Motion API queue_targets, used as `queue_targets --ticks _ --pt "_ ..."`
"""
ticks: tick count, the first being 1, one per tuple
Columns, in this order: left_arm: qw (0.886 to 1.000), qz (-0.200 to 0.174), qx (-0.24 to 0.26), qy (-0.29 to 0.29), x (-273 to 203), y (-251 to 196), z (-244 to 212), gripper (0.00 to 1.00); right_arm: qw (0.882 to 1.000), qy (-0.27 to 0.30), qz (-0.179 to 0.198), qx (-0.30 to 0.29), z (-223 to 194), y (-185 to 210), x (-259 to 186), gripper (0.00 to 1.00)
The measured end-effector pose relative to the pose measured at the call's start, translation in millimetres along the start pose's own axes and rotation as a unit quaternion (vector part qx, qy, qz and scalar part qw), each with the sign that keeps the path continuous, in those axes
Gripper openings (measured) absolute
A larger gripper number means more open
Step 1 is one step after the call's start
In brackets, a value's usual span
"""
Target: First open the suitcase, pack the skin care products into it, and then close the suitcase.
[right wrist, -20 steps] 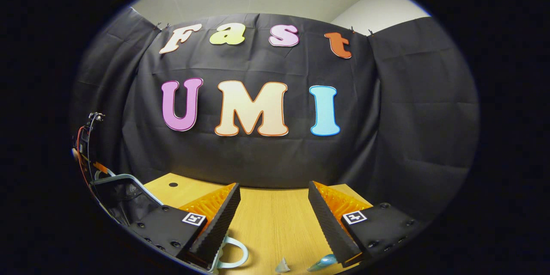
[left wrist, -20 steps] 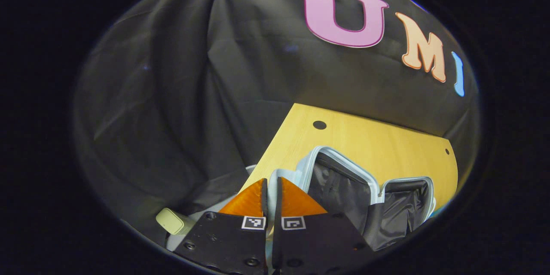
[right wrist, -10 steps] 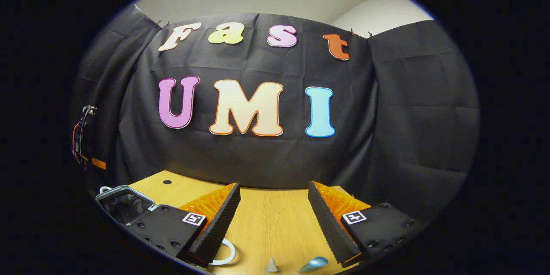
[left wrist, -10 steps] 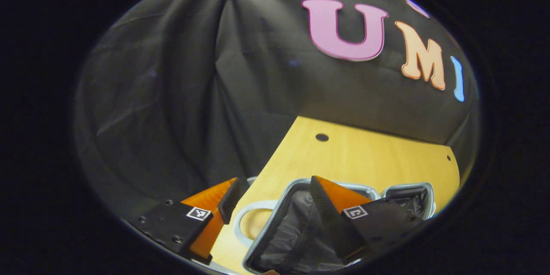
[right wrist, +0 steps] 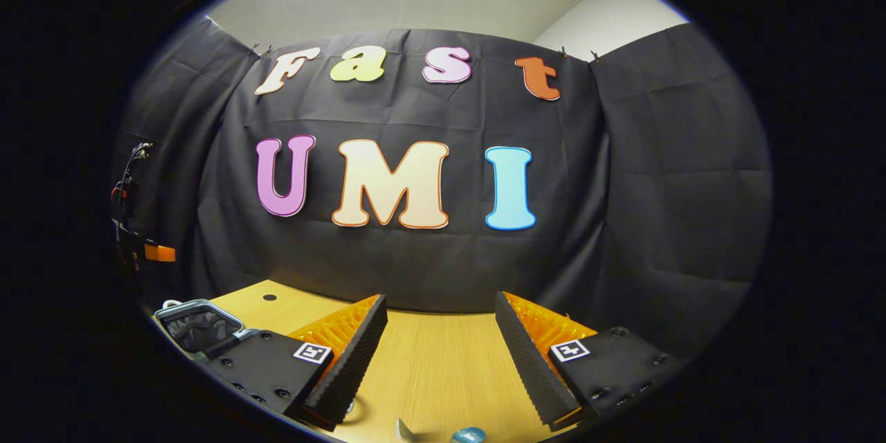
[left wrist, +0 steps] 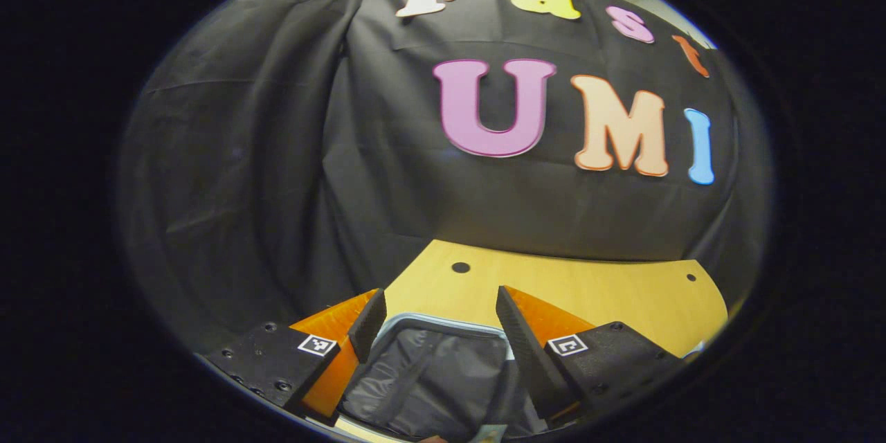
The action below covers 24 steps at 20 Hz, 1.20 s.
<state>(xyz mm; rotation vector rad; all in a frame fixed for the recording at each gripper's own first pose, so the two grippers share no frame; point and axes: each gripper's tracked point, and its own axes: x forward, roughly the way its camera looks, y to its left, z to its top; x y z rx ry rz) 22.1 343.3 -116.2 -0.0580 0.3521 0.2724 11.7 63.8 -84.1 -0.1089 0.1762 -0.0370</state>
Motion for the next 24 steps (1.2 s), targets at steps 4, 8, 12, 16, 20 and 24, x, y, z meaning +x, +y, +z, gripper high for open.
queue_targets --ticks 4,8,12,16,20,24 --pt "0.999 -0.036 0.013 -0.005 -18 -70 1 0.94 1.0 0.0 0.009 0.009 -2 -24 2 0.99" --pt "0.996 -0.091 0.02 0.012 -33 -150 -19 0.94 1.0 0.006 0.016 0.008 -9 -48 1 0.99" --pt "0.989 -0.142 0.033 0.033 -45 -217 -39 0.95 1.0 0.01 0.018 0.01 -14 -72 -2 0.99" --pt "0.981 -0.182 0.043 0.051 -59 -275 -60 0.95 1.0 0.017 0.023 0.013 -22 -88 -4 0.99" --pt "0.972 -0.215 0.048 0.076 -73 -322 -85 0.95 0.999 0.023 0.029 0.015 -28 -100 -5 1.0" --pt "0.961 -0.245 0.052 0.115 -92 -363 -121 0.95 0.999 0.027 0.037 0.014 -36 -110 -8 0.99"
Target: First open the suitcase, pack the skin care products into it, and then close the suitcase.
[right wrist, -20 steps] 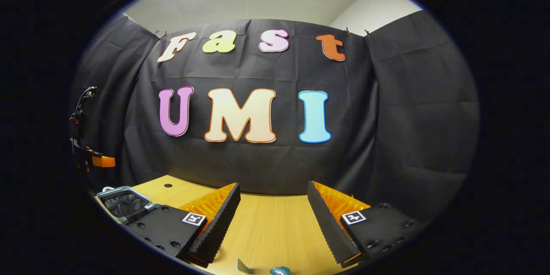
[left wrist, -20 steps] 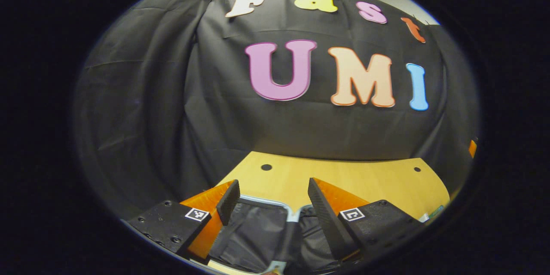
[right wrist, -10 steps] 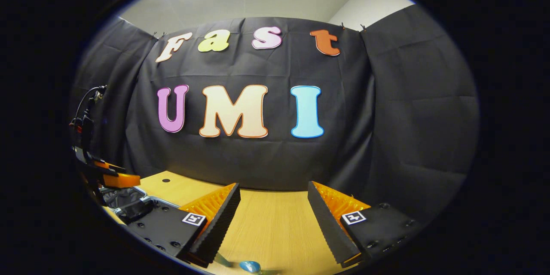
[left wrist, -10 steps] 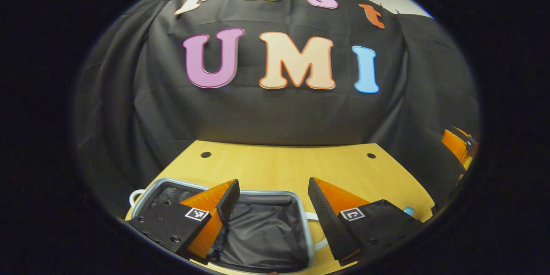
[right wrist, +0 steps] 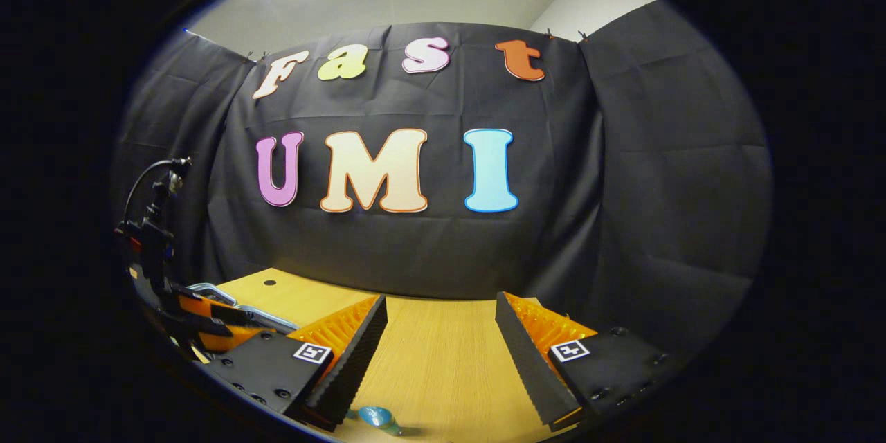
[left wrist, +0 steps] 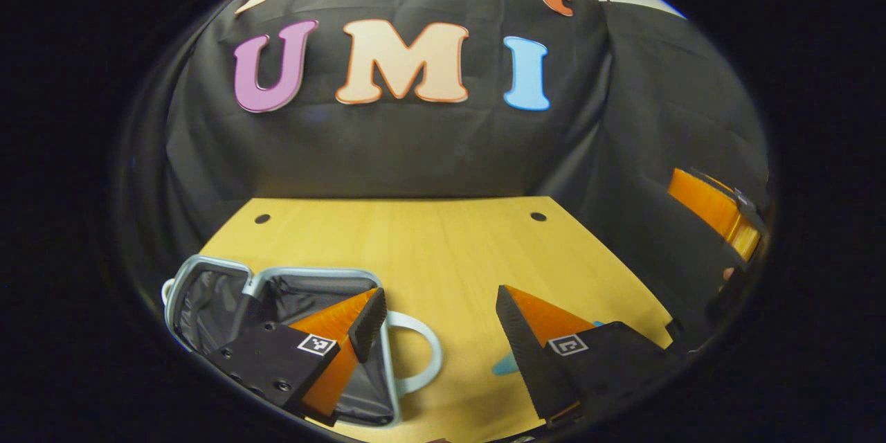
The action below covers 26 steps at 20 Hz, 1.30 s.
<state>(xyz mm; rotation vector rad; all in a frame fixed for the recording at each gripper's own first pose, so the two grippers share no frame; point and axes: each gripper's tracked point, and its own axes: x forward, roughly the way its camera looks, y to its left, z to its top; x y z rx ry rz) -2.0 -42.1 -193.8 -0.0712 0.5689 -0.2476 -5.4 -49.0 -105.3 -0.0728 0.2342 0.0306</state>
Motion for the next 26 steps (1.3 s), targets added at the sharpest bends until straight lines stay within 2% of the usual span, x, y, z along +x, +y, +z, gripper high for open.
queue_targets --ticks 5,13,15,18,20,21,23,26 --pt "0.998 -0.04 -0.004 0.045 15 -46 -45 0.95 1.0 0.015 0.005 0.004 -13 -12 -7 0.99" --pt "0.992 -0.051 -0.017 0.117 39 -71 -113 0.93 0.998 0.05 0.027 -0.001 -44 -10 -20 0.99" --pt "0.989 -0.053 -0.025 0.132 47 -72 -128 0.86 0.997 0.06 0.042 -0.006 -53 -2 -24 0.99" --pt "0.987 -0.05 -0.038 0.149 58 -74 -142 0.67 0.995 0.073 0.067 -0.012 -68 11 -28 0.96" --pt "0.986 -0.035 -0.048 0.159 59 -69 -144 0.4 0.993 0.08 0.085 -0.019 -78 21 -31 0.99" --pt "0.985 -0.043 -0.055 0.157 61 -70 -141 0.24 0.991 0.087 0.098 -0.023 -86 27 -32 0.99" --pt "0.984 -0.051 -0.067 0.157 58 -69 -133 0.21 0.987 0.105 0.117 -0.034 -107 38 -35 0.99" --pt "0.987 -0.048 -0.056 0.14 45 -59 -109 0.2 0.981 0.127 0.132 -0.057 -138 50 -41 0.99"
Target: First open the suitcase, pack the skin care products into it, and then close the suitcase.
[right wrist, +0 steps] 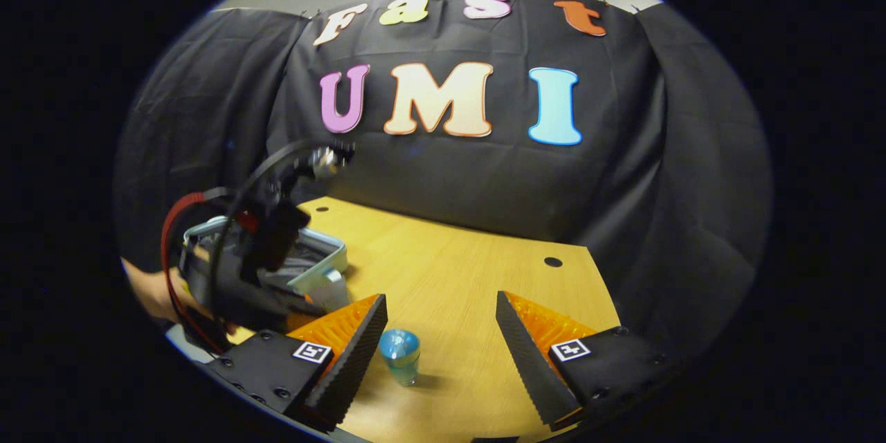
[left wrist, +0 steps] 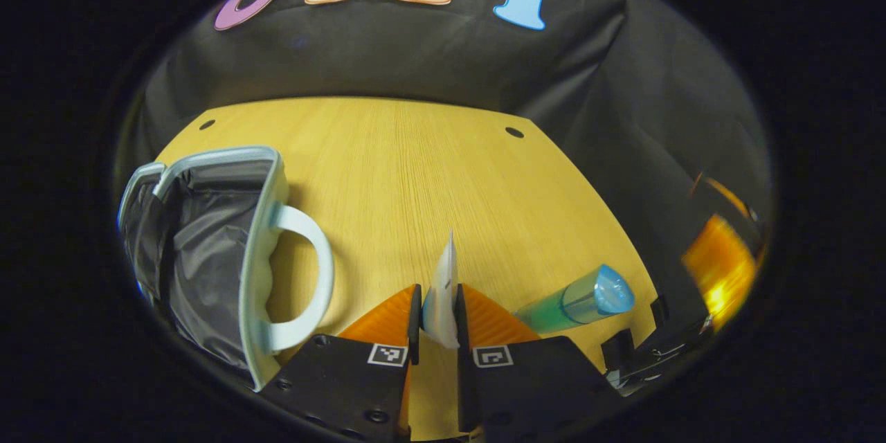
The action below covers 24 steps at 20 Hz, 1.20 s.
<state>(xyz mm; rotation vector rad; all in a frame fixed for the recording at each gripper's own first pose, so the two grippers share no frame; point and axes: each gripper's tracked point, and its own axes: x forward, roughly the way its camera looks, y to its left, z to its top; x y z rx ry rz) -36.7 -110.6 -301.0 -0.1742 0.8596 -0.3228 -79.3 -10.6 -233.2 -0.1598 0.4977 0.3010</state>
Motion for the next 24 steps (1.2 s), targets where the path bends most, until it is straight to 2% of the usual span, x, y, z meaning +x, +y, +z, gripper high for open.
queue_targets --ticks 4,9,10,11,12,14,16,20,24 --pt "0.999 0.018 0.015 -0.023 -32 15 22 0.2 0.999 0.032 0.027 -0.006 -35 22 12 0.99" --pt "0.998 0.048 -0.001 -0.042 -68 43 36 0.2 0.995 0.084 0.051 0.009 -87 39 28 0.99" --pt "0.997 0.061 -0.003 -0.045 -76 53 37 0.2 0.993 0.1 0.065 0.017 -99 46 31 0.92" --pt "0.996 0.071 -0.005 -0.045 -83 64 36 0.2 0.992 0.109 0.058 0.019 -103 43 28 0.84" --pt "0.996 0.083 -0.008 -0.044 -89 74 34 0.2 0.992 0.108 0.057 0.032 -104 43 41 0.72" --pt "0.994 0.108 -0.013 -0.033 -100 99 27 0.2 0.989 0.123 0.06 0.046 -100 47 41 0.48" --pt "0.99 0.138 -0.017 -0.015 -110 131 17 0.2 0.986 0.137 0.075 0.064 -92 58 42 0.47" --pt "0.98 0.193 -0.027 0.03 -123 192 0 0.2 0.977 0.14 0.123 0.106 -50 101 42 0.47" --pt "0.974 0.212 -0.032 0.069 -119 232 -21 0.2 0.953 0.159 0.19 0.174 -17 161 41 0.47"
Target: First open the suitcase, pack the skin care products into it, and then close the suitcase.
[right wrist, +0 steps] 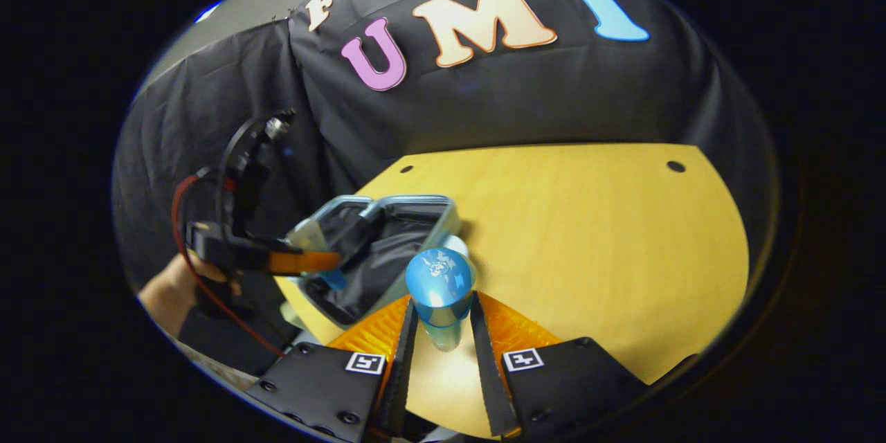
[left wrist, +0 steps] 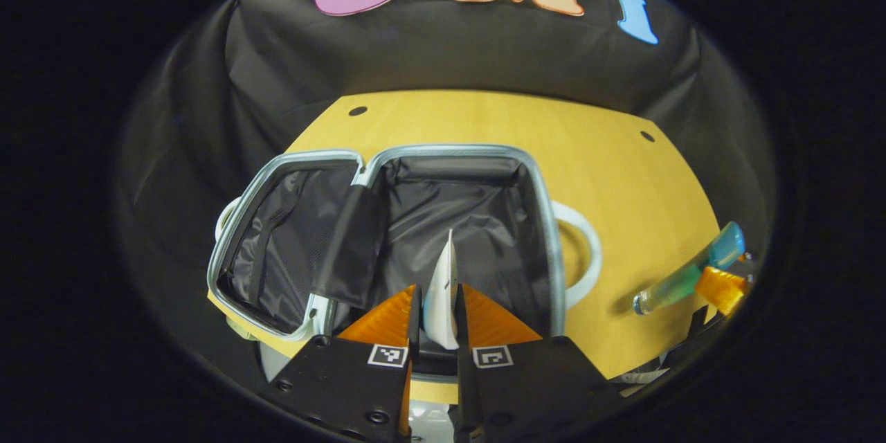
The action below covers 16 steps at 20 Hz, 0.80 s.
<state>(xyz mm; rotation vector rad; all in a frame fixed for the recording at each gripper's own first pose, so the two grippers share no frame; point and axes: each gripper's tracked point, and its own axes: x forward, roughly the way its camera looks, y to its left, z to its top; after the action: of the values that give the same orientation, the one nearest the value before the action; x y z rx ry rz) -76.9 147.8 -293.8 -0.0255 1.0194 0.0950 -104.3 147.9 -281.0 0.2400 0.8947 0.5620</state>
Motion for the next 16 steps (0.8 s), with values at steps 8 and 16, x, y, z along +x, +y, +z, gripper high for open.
queue_targets --ticks 8,16 --pt "0.998 -0.031 0.011 0.056 41 13 -28 0.2 0.997 0.055 0.037 0.034 -7 72 46 0.47" --pt "0.994 -0.11 0.011 0.011 42 3 7 0.57 0.994 0.102 0.015 0.044 -28 91 100 0.44"
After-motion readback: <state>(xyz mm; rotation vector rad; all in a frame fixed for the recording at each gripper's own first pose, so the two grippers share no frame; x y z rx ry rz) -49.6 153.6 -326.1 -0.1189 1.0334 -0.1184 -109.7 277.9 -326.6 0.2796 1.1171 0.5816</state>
